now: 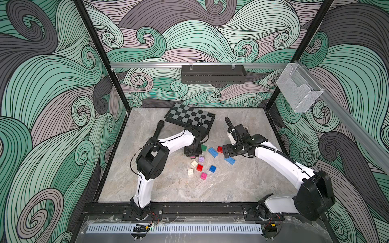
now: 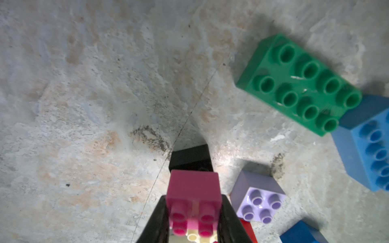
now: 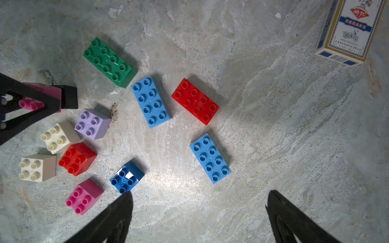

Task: Assemble the letter p with lego
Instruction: Assemble the lego brick with the lego brick.

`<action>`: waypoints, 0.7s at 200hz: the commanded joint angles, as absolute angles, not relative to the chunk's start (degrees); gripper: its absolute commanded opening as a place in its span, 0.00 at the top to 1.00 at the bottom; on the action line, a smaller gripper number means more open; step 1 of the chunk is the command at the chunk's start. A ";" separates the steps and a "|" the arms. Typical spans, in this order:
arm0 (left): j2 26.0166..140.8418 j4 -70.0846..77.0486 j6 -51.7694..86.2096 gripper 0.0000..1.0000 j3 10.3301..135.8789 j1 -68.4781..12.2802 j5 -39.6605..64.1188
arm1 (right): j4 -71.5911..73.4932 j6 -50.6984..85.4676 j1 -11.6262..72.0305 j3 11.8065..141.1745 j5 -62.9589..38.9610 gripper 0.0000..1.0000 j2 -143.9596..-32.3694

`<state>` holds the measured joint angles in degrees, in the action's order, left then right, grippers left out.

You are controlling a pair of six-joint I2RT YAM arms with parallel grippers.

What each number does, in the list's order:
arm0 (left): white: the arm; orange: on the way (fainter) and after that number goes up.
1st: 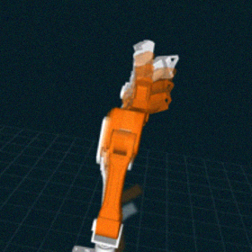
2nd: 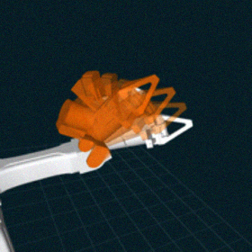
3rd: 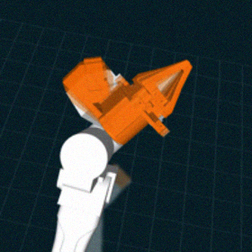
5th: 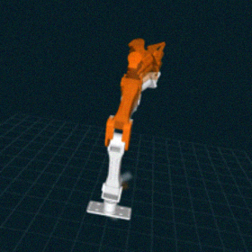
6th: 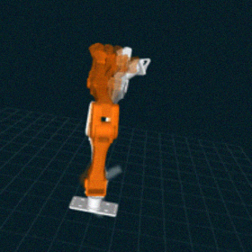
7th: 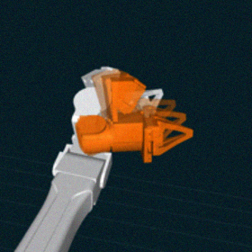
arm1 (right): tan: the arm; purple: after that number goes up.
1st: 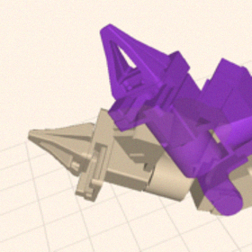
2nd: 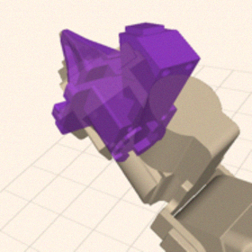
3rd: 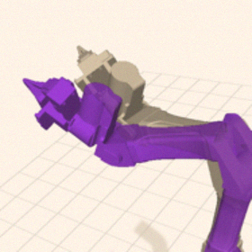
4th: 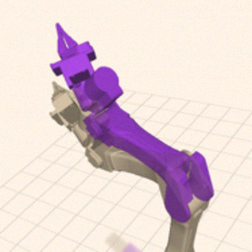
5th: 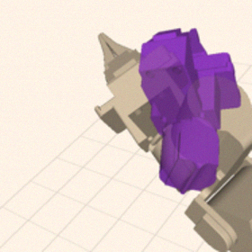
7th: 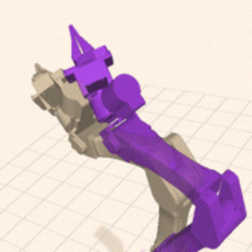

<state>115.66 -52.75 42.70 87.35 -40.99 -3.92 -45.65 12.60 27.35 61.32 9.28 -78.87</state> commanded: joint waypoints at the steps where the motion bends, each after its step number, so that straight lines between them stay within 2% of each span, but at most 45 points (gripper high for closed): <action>1: 117.65 -52.78 42.50 0.83 87.09 -40.87 -4.20 | -46.14 12.50 27.53 61.26 8.49 0.01 -79.02; 87: 113.28 -56.84 36.41 0.84 91.47 -40.80 -6.42 | -46.07 12.55 27.51 61.22 8.59 0.01 -78.66; 140: 109.06 -55.26 32.03 0.84 89.53 -41.45 -2.51 | -46.70 13.28 27.33 61.37 11.15 0.01 -77.59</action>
<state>112.99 -54.39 35.42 89.49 -41.01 -4.99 -45.67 12.62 27.35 61.32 9.08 -78.85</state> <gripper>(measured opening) 0.337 0.986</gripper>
